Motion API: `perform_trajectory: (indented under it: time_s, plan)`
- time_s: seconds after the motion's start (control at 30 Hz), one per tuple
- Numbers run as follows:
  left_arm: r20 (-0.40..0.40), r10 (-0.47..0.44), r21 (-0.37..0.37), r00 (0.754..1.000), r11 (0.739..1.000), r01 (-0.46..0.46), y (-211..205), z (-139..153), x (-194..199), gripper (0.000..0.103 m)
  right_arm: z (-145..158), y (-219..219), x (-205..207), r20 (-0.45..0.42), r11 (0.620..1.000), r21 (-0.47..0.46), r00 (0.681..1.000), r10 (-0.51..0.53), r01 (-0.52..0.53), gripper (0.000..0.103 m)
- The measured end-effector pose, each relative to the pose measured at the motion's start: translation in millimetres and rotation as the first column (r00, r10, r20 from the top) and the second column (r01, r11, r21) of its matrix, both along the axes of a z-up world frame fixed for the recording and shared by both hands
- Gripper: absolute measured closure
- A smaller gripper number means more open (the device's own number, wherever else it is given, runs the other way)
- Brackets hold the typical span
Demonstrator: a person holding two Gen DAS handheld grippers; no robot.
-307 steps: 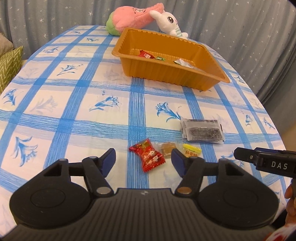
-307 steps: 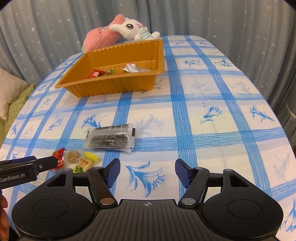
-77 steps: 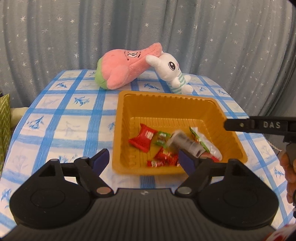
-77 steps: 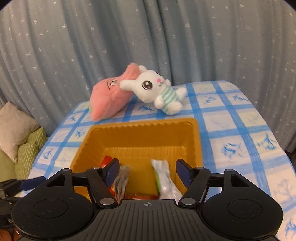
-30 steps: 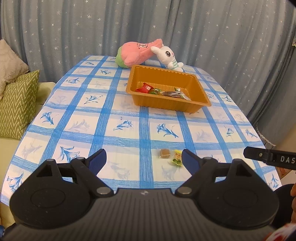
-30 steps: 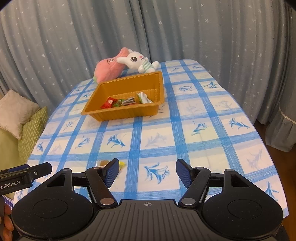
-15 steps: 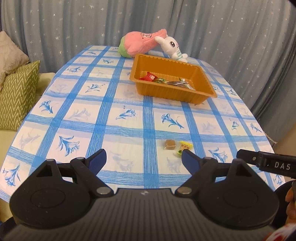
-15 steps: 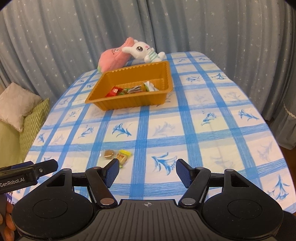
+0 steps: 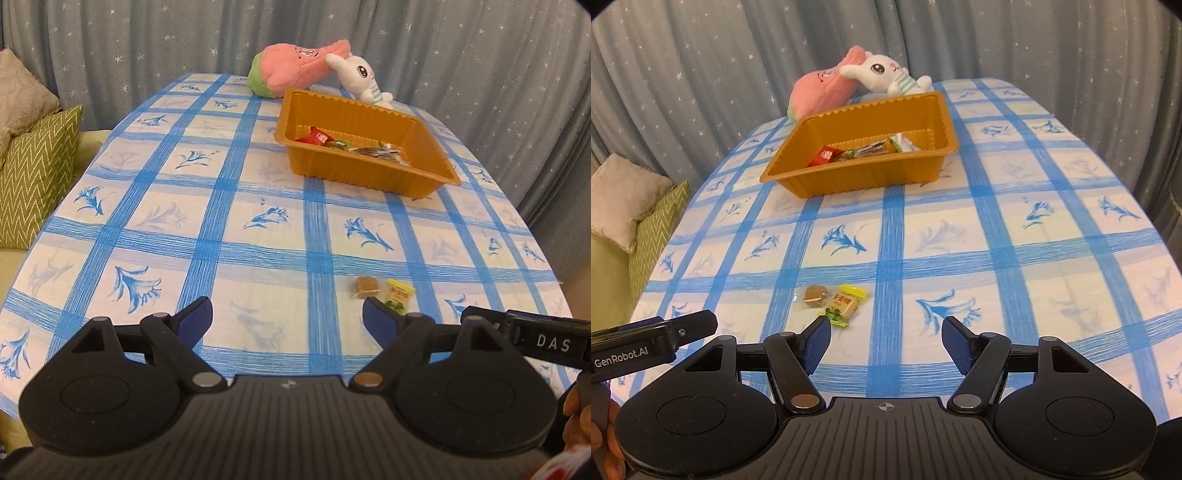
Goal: Organize snacks
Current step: 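Move both open tools back from the tray toward the last two snacks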
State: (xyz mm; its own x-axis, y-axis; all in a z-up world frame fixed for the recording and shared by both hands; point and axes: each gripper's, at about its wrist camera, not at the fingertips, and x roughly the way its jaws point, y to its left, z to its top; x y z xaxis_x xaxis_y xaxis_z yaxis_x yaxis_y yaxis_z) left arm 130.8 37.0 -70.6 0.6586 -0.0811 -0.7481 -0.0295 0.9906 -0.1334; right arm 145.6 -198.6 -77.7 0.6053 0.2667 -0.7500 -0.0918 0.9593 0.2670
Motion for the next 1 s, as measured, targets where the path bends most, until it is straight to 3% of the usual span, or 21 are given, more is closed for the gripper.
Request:
perform_trajectory:
  time_s: [0.17, 0.23, 0.6, 1.0]
  plan:
    - [-0.011, 0.007, -0.002, 1.0, 1.0, -0.007, 5, -7, 10, 0.016, -10, 9, 10, -0.01, 1.0, 0.006, 1.0, 0.004, -0.004, 0.037]
    - [-0.014, 0.01, -0.001, 1.0, 1.0, -0.01, 6, -10, 14, 0.016, -15, 13, 15, -0.016, 1.0, 0.01, 1.0, 0.011, -0.011, 0.049]
    - [-0.03, 0.02, -0.011, 0.999, 1.0, -0.02, 13, -24, 36, 0.016, -39, 34, 41, -0.041, 0.998, 0.045, 0.999, 0.035, -0.033, 0.061]
    - [-0.04, 0.021, -0.023, 0.999, 0.999, -0.022, 17, -34, 44, 0.016, -52, 58, 57, -0.017, 0.996, -0.06, 0.998, 0.065, -0.066, 0.068]
